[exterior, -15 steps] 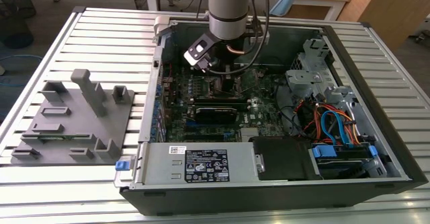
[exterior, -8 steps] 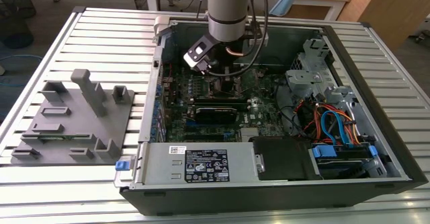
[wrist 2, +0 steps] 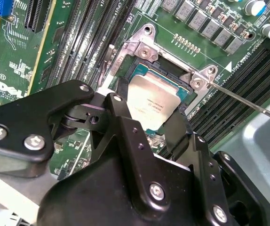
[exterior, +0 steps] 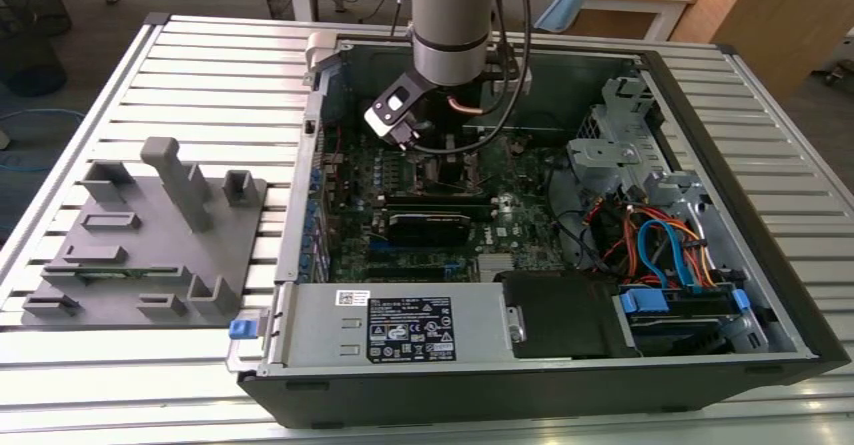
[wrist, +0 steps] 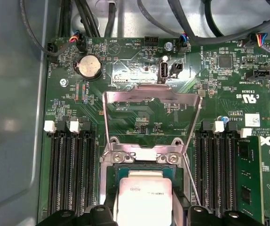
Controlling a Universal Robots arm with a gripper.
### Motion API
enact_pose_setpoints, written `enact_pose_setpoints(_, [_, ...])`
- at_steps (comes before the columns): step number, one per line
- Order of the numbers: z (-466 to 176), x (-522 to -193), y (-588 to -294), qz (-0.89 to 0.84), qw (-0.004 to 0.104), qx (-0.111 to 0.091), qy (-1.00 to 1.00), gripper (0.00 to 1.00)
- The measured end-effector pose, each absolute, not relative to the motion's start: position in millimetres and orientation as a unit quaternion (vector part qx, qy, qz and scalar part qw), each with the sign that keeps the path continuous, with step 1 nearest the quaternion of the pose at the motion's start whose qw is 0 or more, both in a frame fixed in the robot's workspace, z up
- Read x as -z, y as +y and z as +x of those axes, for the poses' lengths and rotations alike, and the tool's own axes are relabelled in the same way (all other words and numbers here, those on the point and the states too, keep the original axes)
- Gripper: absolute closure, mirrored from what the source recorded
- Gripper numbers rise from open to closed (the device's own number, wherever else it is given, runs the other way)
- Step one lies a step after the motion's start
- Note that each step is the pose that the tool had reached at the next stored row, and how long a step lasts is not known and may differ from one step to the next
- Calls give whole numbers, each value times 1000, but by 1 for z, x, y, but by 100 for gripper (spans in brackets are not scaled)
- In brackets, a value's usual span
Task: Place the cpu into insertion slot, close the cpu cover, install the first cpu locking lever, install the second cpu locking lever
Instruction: 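Place the cpu into insertion slot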
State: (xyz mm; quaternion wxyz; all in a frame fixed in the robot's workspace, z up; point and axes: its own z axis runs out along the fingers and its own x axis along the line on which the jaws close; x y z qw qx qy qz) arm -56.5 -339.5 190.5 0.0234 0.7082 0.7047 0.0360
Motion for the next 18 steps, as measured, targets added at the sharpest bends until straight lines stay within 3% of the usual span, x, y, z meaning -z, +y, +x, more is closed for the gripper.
enact_pose_setpoints(12, [-56, -190, -339, 708, 23, -37, 705, 45])
enact_pose_setpoints(13, [-56, -190, -339, 708, 23, -36, 705, 39])
enact_pose_setpoints(18, [-56, -190, -339, 708, 23, -36, 705, 39])
